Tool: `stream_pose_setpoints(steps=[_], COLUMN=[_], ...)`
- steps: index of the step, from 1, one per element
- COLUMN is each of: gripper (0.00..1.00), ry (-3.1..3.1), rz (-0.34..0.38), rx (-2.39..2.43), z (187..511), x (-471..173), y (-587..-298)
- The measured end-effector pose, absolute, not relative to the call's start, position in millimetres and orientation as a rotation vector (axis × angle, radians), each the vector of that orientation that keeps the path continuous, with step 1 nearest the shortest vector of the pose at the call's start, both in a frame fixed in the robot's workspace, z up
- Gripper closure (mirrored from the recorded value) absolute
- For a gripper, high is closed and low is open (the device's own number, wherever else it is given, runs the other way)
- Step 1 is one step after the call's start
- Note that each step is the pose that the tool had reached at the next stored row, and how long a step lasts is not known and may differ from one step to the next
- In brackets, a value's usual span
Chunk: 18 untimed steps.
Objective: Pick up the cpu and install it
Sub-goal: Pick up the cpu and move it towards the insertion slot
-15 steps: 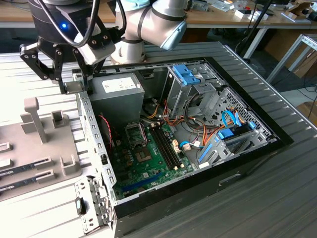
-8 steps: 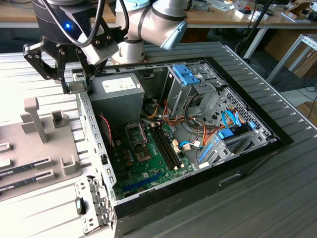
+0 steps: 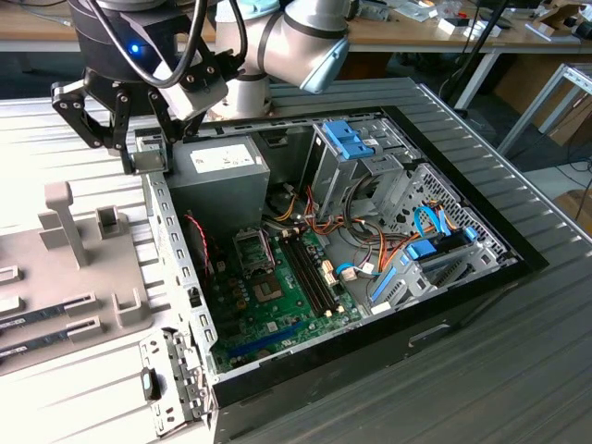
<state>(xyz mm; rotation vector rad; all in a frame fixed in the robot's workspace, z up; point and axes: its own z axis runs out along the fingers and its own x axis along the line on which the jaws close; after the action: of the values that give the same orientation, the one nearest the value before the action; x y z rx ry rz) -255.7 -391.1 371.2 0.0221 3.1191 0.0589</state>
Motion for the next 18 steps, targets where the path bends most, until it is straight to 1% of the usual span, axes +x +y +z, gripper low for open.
stream_pose_setpoints(steps=[18], gripper=[0.53], ry=[3.119], rz=[0.059], rx=[0.022], z=[370.1], x=[-241.1], y=[-391.1])
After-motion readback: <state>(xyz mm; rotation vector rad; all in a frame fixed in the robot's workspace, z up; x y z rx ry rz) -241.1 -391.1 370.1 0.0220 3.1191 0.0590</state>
